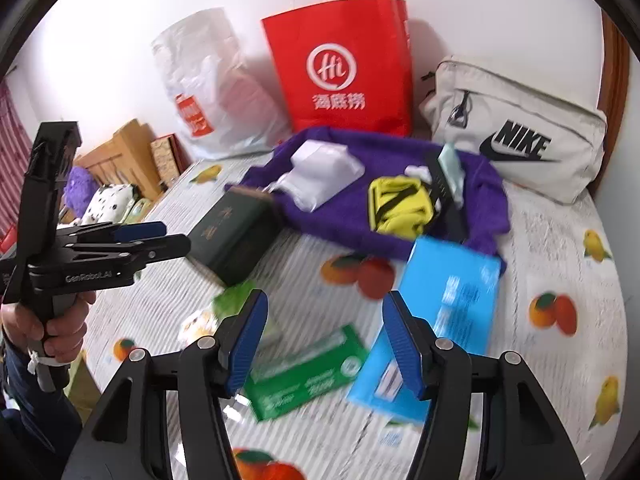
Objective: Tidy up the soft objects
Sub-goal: 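Grasp the lemon-print snack packet with the left gripper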
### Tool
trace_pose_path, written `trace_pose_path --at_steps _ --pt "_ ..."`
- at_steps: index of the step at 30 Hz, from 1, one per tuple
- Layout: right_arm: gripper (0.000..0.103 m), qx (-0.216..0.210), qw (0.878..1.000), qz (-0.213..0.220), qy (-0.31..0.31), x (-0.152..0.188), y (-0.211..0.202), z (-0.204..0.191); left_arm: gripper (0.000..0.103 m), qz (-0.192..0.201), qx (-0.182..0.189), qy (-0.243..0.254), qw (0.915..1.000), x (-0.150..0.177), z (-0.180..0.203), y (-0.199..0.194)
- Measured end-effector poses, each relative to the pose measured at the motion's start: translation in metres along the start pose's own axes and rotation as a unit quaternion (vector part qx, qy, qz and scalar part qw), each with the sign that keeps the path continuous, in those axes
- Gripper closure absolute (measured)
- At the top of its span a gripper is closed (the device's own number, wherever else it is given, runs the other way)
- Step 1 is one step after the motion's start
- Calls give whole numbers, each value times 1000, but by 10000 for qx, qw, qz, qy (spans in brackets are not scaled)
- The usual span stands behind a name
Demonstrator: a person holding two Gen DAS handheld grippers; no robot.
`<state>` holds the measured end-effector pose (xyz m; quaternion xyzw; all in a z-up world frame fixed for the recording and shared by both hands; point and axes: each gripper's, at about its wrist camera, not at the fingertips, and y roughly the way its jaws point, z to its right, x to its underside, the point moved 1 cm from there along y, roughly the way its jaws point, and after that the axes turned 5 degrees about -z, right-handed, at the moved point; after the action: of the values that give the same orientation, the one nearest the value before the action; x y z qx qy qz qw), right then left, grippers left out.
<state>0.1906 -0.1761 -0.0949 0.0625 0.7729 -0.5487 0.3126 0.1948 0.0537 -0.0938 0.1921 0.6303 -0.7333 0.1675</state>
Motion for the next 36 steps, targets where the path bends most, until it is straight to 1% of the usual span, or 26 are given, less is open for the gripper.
trace_pose_path --at_steps 2,7,12,14,16,18,20,24,25,26,27,30,31,32,34,36 --pt "43 -44 10000 -39 26 11 -1 -4 40 -21 13 23 10000 13 2 0" --pt "43 -141 9999 -55 35 38 -4 -13 38 -167 4 1 9999 41 0 10" --pt "43 -136 9998 -139 66 61 -1 -15 37 -407 -114 115 9990 66 3 34" --pt "43 -150 9996 -183 122 68 1 -13 34 -525 -68 163 9985 73 4 46" --pt "43 -132 9994 -240 188 75 4 -11 34 -647 -101 219 9976 79 6 57" --pt "43 -137 9992 -294 240 81 7 -8 33 -652 -185 342 9971 84 8 64" --pt "43 -114 9989 -363 286 86 11 -6 24 -578 -274 525 9966 87 13 66" --pt "43 -61 9985 -431 323 90 19 -5 20 -541 -490 764 9944 88 19 72" --pt "43 -57 9984 -463 327 90 23 -6 18 -485 -502 785 9945 87 18 72" --pt "43 -35 9982 -499 318 90 26 -7 18 -454 -487 760 9949 87 16 73" --pt "43 -20 9982 -530 283 91 29 -10 18 -426 -483 726 9953 86 13 73" --pt "43 -78 9978 -607 261 90 39 -16 26 -311 -488 742 9956 84 7 72" --pt "44 -104 9976 -635 270 89 43 -18 31 -285 -486 754 9956 84 6 72" --pt "44 -144 9973 -670 272 88 47 -21 41 -252 -486 770 9955 83 5 70" --pt "44 -173 9973 -679 217 87 53 -28 46 -244 -466 762 9957 82 2 70" --pt "44 -73 9973 -709 147 85 61 -34 51 -198 -447 778 9958 81 -1 70"
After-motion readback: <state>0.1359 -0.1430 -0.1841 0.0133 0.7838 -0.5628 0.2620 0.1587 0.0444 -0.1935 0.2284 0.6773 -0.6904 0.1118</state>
